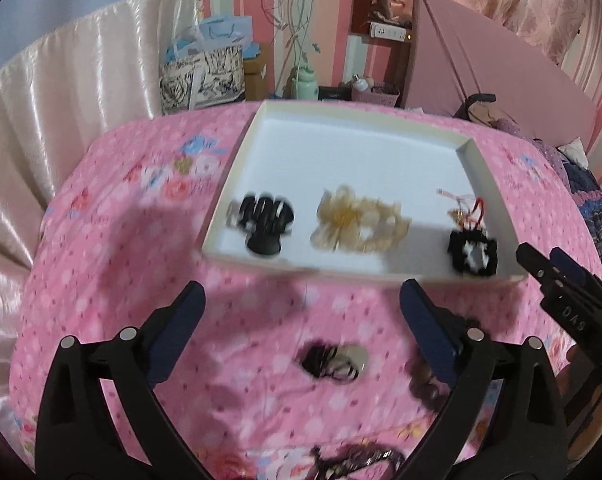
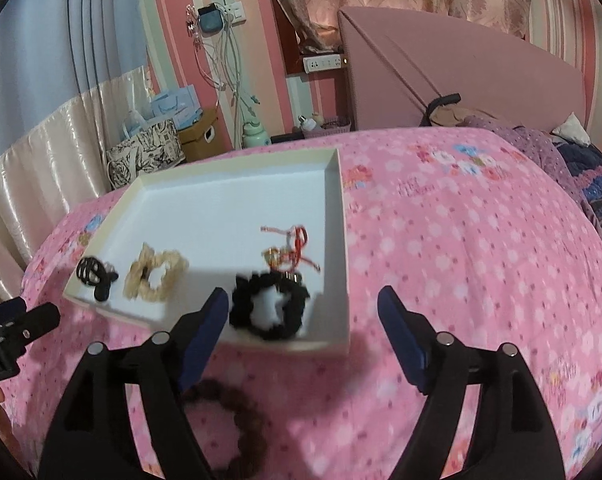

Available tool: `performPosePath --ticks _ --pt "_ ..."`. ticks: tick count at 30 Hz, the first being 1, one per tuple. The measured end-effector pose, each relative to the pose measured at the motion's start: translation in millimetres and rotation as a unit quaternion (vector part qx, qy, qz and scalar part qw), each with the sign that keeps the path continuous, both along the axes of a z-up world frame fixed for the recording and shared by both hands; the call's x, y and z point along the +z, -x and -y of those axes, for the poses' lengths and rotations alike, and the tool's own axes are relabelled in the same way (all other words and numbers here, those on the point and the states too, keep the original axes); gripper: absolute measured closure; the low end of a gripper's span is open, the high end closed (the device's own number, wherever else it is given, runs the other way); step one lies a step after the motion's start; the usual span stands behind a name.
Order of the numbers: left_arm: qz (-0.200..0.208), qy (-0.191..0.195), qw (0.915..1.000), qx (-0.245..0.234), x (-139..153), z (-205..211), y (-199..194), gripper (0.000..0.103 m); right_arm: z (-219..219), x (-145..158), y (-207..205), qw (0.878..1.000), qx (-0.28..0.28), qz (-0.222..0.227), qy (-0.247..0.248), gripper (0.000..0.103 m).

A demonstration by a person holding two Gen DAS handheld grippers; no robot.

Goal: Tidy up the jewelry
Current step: 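Grasp the small black hair tie with the left gripper while the right approaches the bead bracelet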

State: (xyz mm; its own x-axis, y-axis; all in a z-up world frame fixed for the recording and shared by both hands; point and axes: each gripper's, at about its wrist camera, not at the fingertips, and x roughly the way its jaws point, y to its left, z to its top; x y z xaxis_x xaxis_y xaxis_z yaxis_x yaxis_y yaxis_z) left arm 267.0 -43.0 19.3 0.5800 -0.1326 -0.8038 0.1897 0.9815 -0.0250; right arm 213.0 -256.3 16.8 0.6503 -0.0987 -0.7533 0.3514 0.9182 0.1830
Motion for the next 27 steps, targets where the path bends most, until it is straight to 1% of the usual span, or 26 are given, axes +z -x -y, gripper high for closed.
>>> performPosePath --ticks 4,9,12,14,16,21,27 --pt "0.000 -0.017 0.9999 -0.003 -13.0 -2.9 15.2 0.005 -8.3 -5.7 16.7 1.000 0.004 -0.011 -0.002 0.024" --pt "-0.008 -0.012 0.9999 -0.009 -25.5 -8.8 20.2 0.004 -18.3 -13.8 30.1 1.000 0.014 -0.017 -0.002 0.024" --pt "-0.019 -0.007 0.9998 -0.004 -34.8 -11.7 16.4 0.004 -23.1 -24.3 28.9 0.999 0.026 -0.030 -0.004 0.024" --pt "-0.033 -0.013 0.9994 -0.004 -43.7 -12.3 12.9 0.004 -25.0 -33.6 26.4 0.998 0.032 -0.043 -0.012 0.024" --pt "-0.040 -0.013 0.9991 -0.007 -48.6 -11.0 12.2 0.004 -27.1 -40.9 23.7 0.998 0.041 -0.054 -0.019 0.024" --pt "-0.046 -0.009 0.9988 -0.016 -53.6 -9.9 12.0 0.004 -32.4 -46.3 23.3 0.997 0.050 -0.062 -0.006 0.024" --pt "-0.071 0.001 0.9972 -0.025 -63.8 -8.5 8.4 0.004 -30.4 -51.3 22.8 0.996 0.053 -0.066 -0.023 0.024"
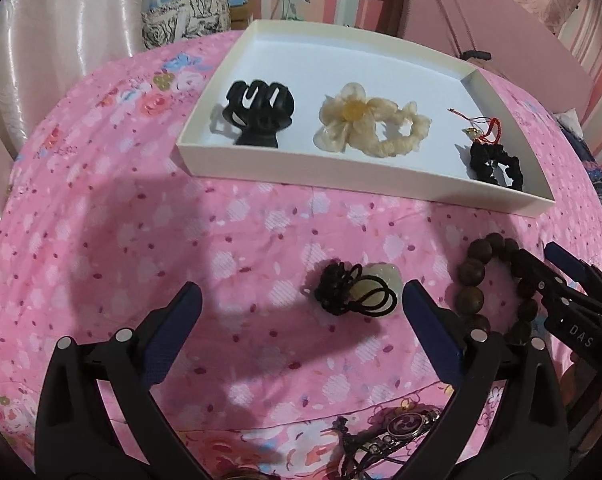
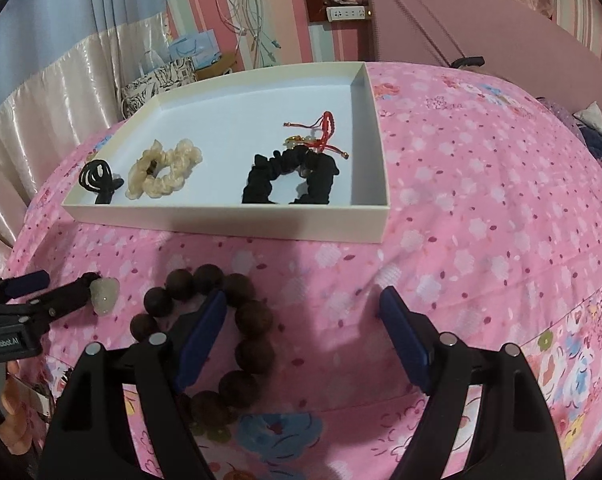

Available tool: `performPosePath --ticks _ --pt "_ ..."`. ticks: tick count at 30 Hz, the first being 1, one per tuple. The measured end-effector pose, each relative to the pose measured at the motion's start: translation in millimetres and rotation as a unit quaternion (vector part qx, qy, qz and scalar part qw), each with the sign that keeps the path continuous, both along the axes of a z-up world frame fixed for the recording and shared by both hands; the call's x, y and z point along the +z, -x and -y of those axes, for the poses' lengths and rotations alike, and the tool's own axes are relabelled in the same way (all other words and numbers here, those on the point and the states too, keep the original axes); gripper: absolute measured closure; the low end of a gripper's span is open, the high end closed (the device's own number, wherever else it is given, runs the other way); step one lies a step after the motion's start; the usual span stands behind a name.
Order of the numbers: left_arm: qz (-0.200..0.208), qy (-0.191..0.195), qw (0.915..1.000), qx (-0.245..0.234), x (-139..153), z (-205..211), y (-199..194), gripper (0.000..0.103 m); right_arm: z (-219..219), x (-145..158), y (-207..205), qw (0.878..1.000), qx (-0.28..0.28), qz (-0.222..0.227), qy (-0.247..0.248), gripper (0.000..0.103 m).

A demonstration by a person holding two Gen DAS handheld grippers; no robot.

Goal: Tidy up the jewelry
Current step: 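Grasp the small black hair tie with the left gripper while the right approaches the bead bracelet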

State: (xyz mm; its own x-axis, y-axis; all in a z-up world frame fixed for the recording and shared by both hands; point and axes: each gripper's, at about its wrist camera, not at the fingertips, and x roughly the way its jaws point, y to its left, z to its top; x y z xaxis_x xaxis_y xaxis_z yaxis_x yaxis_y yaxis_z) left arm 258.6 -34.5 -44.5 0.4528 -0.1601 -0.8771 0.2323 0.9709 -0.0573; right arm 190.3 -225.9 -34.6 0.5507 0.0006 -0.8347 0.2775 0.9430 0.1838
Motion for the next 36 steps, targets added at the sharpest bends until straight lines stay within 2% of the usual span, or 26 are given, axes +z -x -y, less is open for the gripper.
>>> performPosePath --ticks 3,5,7,11,13,15,17,19,27,29,31,36 --pt "-0.006 0.006 0.9999 0.006 -2.7 -2.0 -2.3 0.007 -0.4 -0.5 0.2 1.000 0.000 -0.001 0.000 0.024" --pt "-0.017 0.015 0.9997 0.007 -5.9 -3.8 -5.1 0.016 -0.9 -1.1 0.0 1.000 0.002 -0.002 0.001 0.024" --pt "-0.025 0.021 0.9995 0.007 -8.4 -4.6 -6.8 0.018 -1.8 -2.0 0.3 1.000 0.003 -0.003 0.003 0.024" --pt "-0.022 0.029 0.9993 0.008 -7.4 -4.8 -7.2 0.028 -4.5 -1.5 0.7 1.000 0.005 -0.004 0.010 0.026" --pt "-0.022 0.034 0.9992 0.006 -6.7 -4.2 -7.1 0.033 -5.2 -1.5 0.7 1.000 0.008 -0.003 0.005 0.030" --pt "-0.023 0.038 0.9990 0.002 -6.3 -2.4 -6.9 0.040 -5.8 -1.6 0.9 1.000 0.009 -0.003 0.003 0.031" --pt "-0.028 0.052 0.9982 -0.008 -4.6 -0.5 -6.0 0.059 -6.3 -1.4 1.1 1.000 0.010 -0.002 0.002 0.033" --pt "-0.031 0.059 0.9977 -0.014 -3.1 0.6 -5.3 0.067 -6.3 -1.1 1.1 1.000 0.011 -0.002 0.000 0.034" --pt "-0.033 0.060 0.9976 -0.007 -2.6 -3.6 -6.8 0.073 -6.8 0.4 1.7 1.000 0.013 -0.001 -0.005 0.040" --pt "-0.032 0.056 0.9979 -0.005 -2.8 -4.8 -6.7 0.080 -7.6 1.1 1.8 1.000 0.015 -0.001 -0.007 0.042" --pt "-0.029 0.052 0.9982 -0.006 -2.6 -4.2 -6.4 0.081 -8.9 1.5 1.9 1.000 0.018 -0.001 -0.010 0.047" --pt "-0.012 0.028 0.9995 -0.008 -4.0 3.2 -3.3 0.081 -14.7 -0.1 0.5 1.000 0.026 -0.007 -0.001 0.050"
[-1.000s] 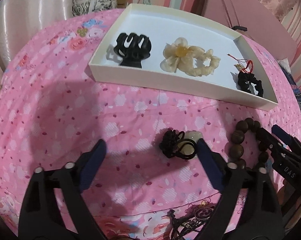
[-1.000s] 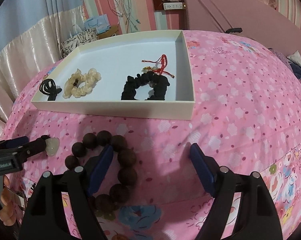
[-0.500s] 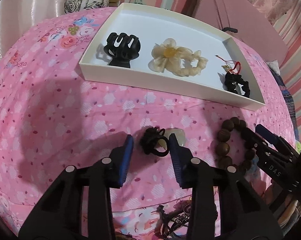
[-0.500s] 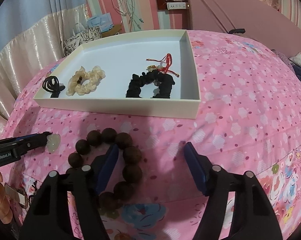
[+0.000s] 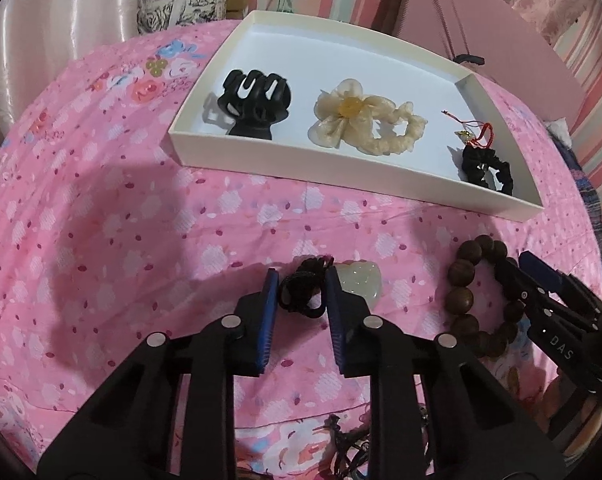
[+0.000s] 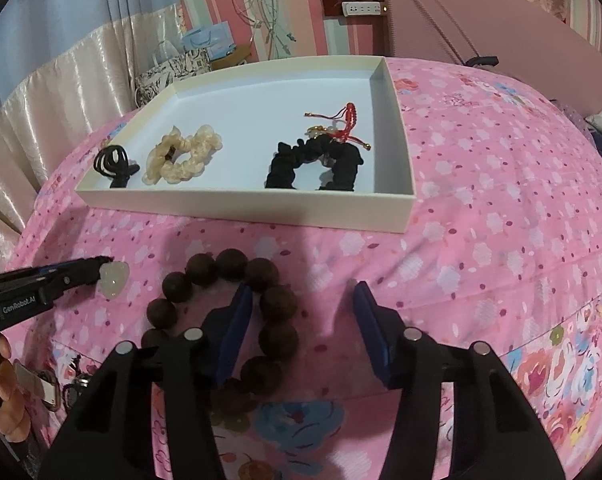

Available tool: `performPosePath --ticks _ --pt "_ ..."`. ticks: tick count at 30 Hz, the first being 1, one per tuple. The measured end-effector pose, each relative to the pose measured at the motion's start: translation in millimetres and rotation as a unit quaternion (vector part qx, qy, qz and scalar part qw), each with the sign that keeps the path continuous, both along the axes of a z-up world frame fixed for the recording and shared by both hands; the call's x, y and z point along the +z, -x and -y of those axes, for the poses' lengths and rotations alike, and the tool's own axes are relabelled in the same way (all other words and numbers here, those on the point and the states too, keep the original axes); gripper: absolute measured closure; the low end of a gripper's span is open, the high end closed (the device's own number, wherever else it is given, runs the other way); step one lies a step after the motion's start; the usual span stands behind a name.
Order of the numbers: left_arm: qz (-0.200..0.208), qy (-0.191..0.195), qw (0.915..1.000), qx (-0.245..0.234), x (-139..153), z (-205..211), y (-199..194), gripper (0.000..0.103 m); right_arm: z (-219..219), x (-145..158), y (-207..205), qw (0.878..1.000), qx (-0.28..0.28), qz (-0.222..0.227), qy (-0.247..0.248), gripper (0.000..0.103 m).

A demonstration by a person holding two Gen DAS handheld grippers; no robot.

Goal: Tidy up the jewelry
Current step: 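Grasp the small black hair tie with the left gripper while the right approaches the bead bracelet, then lift the hair tie with the left gripper while the right grasps the brown bead bracelet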

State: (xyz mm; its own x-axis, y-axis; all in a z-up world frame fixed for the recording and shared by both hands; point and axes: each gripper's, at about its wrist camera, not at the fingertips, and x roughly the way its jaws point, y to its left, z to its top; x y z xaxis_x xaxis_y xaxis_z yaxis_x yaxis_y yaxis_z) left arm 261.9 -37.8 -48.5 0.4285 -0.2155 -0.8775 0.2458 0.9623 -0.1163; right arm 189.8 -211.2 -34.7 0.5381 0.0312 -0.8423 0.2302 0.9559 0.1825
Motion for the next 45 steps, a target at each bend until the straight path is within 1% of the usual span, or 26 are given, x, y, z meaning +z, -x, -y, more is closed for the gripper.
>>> performPosePath --ticks 3,5,7,9,17,24,28,34,40,45 --pt "0.006 -0.010 0.9999 -0.004 -0.6 3.6 1.5 0.083 -3.0 -1.9 -1.2 1.000 0.003 -0.003 0.012 0.051" --pt "0.005 -0.010 0.9999 -0.006 -0.6 4.2 1.6 0.085 -6.0 -2.5 -1.7 1.000 0.006 -0.004 0.024 0.053" --pt "0.002 -0.004 1.0000 -0.005 -0.4 2.7 0.9 0.086 -9.4 -2.0 -1.5 0.999 0.012 -0.002 0.032 0.073" --pt "0.001 -0.001 1.0000 -0.004 -0.4 1.8 0.8 0.086 -11.2 -0.9 -1.8 0.999 0.019 0.001 0.026 0.084" --pt "0.003 0.010 0.9999 0.001 0.9 0.5 2.5 0.088 -11.4 1.7 2.1 0.999 0.021 0.011 0.023 0.084" --pt "0.012 0.018 0.9998 0.000 7.6 0.9 5.2 0.088 -14.8 17.3 5.1 0.998 0.028 0.043 0.032 0.084" --pt "0.024 0.021 0.9995 -0.002 19.0 2.4 7.9 0.089 -17.8 28.3 6.8 0.997 0.032 0.063 0.039 0.084" --pt "0.043 0.026 0.9987 -0.006 39.9 3.8 12.8 0.089 -23.0 41.0 7.1 0.995 0.039 0.080 0.050 0.084" --pt "0.049 0.028 0.9984 -0.009 55.0 5.6 10.9 0.089 -21.6 59.4 7.5 0.993 0.032 0.098 0.050 0.084" --pt "0.054 0.040 0.9976 -0.014 72.4 5.8 2.9 0.095 -17.3 77.8 3.6 0.992 0.029 0.114 0.047 0.084"
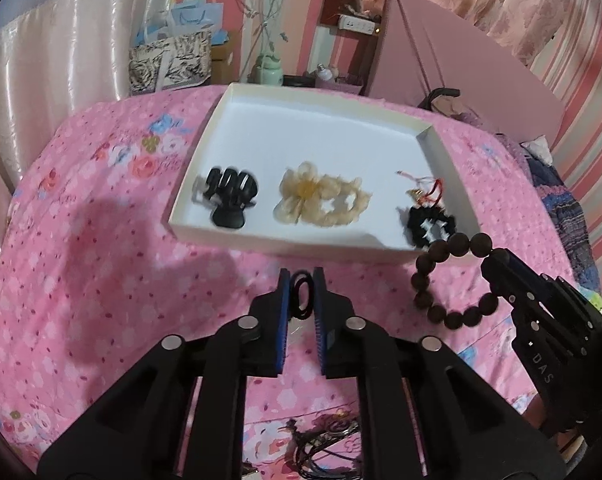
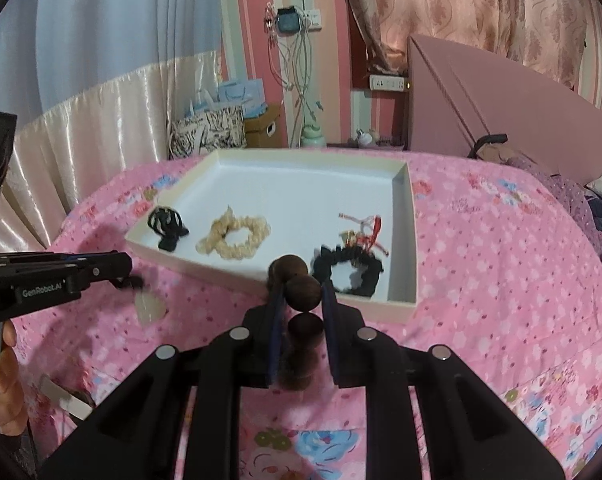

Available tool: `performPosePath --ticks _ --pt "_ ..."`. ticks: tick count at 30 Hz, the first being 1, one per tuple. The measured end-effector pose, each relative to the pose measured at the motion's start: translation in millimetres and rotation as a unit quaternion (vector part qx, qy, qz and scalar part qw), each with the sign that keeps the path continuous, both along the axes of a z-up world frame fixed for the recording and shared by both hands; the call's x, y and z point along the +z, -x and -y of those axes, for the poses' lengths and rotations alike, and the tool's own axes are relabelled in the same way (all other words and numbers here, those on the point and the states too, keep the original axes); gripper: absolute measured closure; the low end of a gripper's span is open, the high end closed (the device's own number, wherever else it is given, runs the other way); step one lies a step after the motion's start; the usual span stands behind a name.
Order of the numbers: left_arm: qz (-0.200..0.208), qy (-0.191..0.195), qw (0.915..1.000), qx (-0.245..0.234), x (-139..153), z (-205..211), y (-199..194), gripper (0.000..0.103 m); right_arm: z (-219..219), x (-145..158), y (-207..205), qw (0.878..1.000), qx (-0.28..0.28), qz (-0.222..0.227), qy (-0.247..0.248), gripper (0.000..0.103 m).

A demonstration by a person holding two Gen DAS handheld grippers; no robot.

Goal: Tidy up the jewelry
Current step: 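Lift the hair tie with the left gripper while the right grasps the brown bead bracelet, then lower both held items into the white tray while both grippers open to release them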

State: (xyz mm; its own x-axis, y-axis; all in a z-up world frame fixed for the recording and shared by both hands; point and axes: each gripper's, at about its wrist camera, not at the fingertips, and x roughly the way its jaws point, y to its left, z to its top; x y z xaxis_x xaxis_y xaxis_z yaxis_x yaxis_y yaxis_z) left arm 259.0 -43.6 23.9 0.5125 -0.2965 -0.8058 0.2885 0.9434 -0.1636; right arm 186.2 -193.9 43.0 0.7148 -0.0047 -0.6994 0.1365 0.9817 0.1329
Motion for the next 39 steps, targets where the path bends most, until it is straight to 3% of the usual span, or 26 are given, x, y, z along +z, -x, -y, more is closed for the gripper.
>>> performPosePath --ticks 8,19,28,39 --pt "0.024 0.006 0.9997 -0.004 32.6 4.2 -27.0 0.101 10.5 26.7 -24.2 1.000 -0.013 0.025 -0.004 0.084" --pt "0.048 -0.005 0.9988 -0.004 54.2 16.7 -77.7 0.102 20.6 29.4 -87.7 0.999 -0.023 0.029 -0.018 0.084" --pt "0.025 0.000 0.9996 -0.010 24.6 20.0 -141.2 0.102 29.8 -4.3 -145.3 0.999 -0.031 0.000 -0.043 0.084" --pt "-0.018 -0.018 0.9995 0.019 -27.3 11.6 -180.7 0.102 41.2 -40.6 -165.9 0.998 -0.048 -0.042 -0.027 0.084"
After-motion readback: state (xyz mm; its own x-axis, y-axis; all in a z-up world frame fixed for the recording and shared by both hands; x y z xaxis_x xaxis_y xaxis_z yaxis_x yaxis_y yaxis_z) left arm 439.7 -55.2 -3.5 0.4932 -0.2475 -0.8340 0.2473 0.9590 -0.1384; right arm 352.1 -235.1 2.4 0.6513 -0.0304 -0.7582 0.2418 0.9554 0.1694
